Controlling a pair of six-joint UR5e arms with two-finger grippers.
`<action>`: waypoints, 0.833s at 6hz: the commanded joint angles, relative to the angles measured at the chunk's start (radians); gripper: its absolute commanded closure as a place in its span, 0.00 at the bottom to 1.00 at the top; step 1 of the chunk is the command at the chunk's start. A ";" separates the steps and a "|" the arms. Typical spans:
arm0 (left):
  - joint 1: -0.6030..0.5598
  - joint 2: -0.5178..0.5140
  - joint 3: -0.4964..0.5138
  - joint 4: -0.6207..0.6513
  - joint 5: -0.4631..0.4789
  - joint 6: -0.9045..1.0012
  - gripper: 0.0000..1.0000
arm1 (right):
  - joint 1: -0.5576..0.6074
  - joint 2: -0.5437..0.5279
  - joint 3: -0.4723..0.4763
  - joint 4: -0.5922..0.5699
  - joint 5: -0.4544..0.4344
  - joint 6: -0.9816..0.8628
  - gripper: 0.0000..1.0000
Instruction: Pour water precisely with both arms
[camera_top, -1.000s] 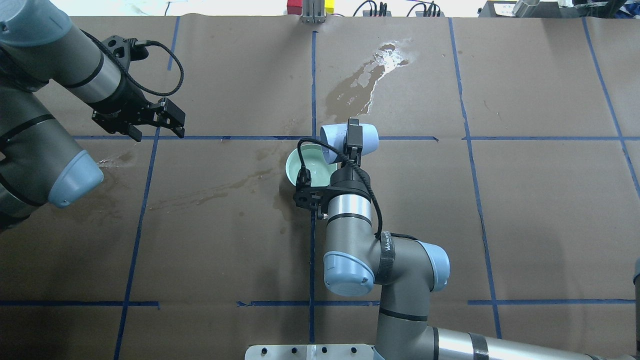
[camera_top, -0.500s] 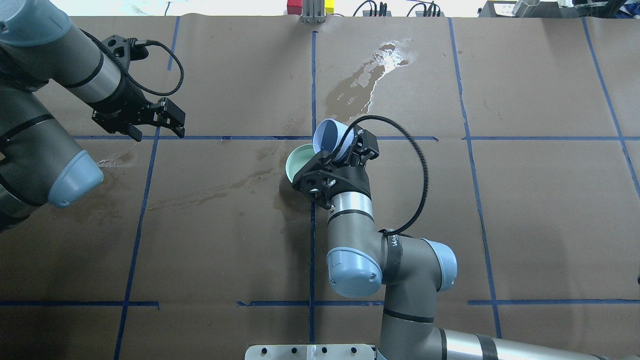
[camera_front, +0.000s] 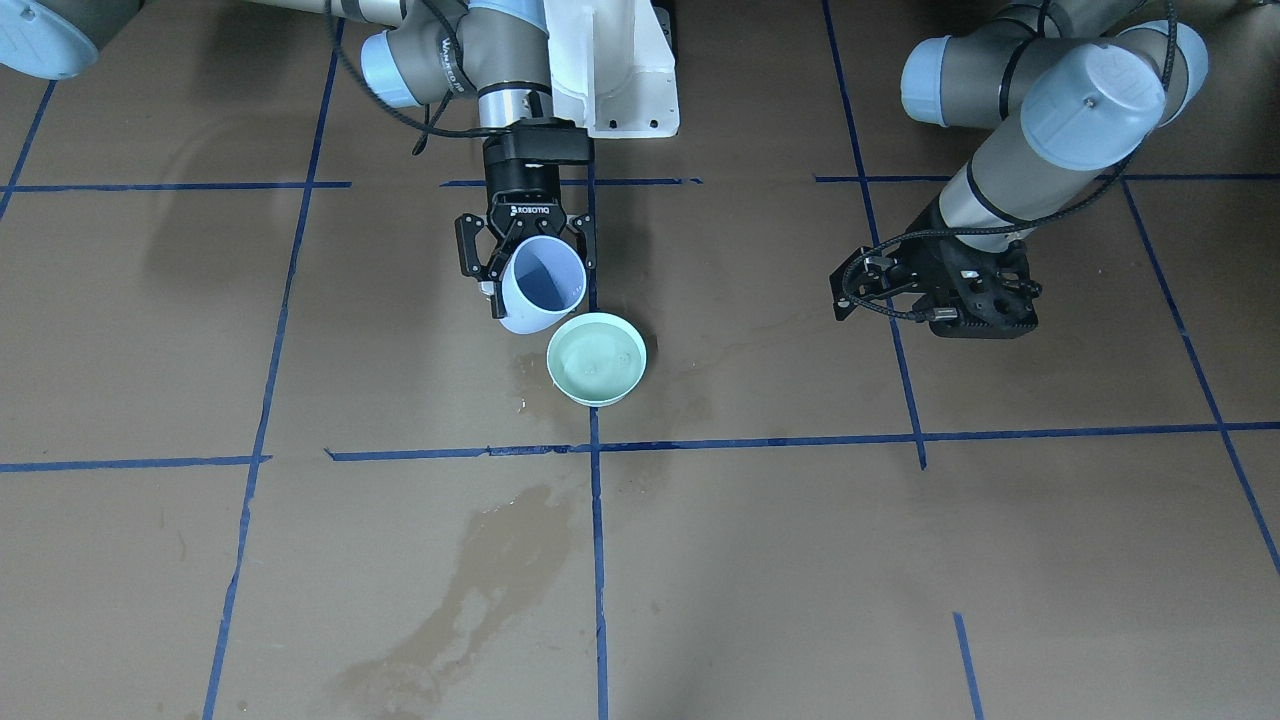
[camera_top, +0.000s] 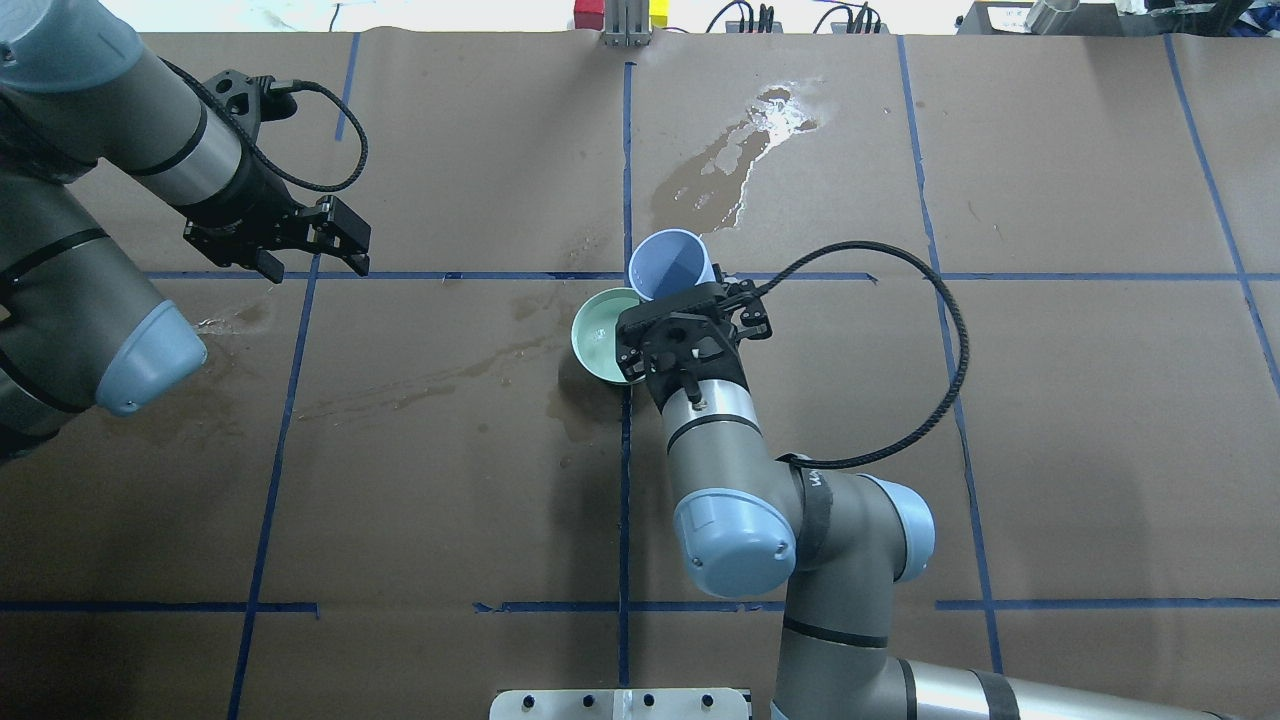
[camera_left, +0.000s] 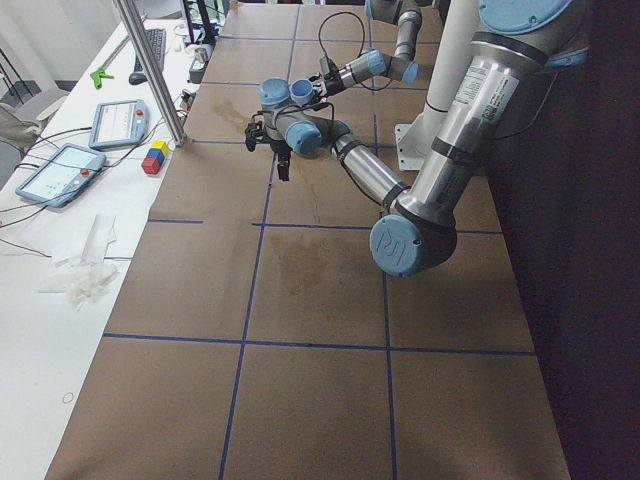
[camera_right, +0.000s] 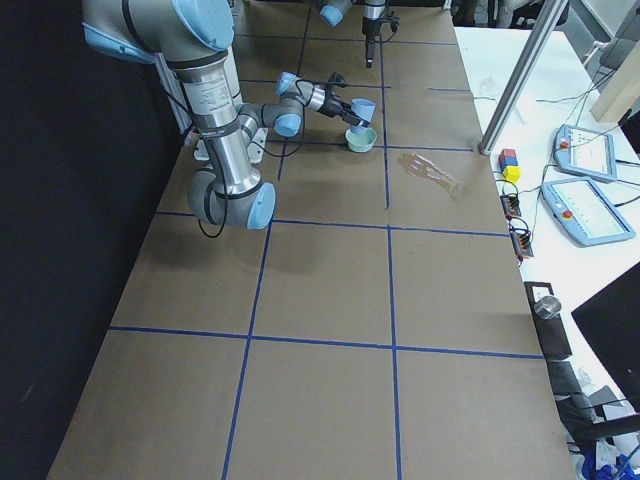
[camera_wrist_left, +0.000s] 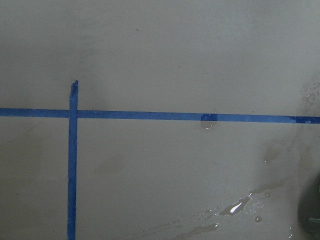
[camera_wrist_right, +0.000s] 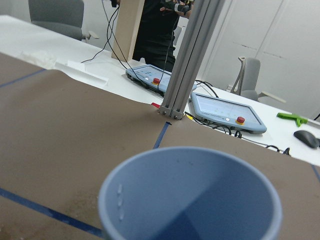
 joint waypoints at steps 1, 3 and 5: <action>0.000 0.000 0.000 -0.001 0.000 -0.004 0.00 | 0.022 -0.043 0.003 0.080 0.028 0.172 0.98; 0.000 -0.002 0.000 -0.001 0.000 -0.006 0.00 | 0.062 -0.195 0.052 0.147 0.029 0.168 0.97; 0.000 -0.002 -0.002 -0.001 0.000 -0.010 0.00 | 0.112 -0.396 0.051 0.402 0.058 0.076 0.97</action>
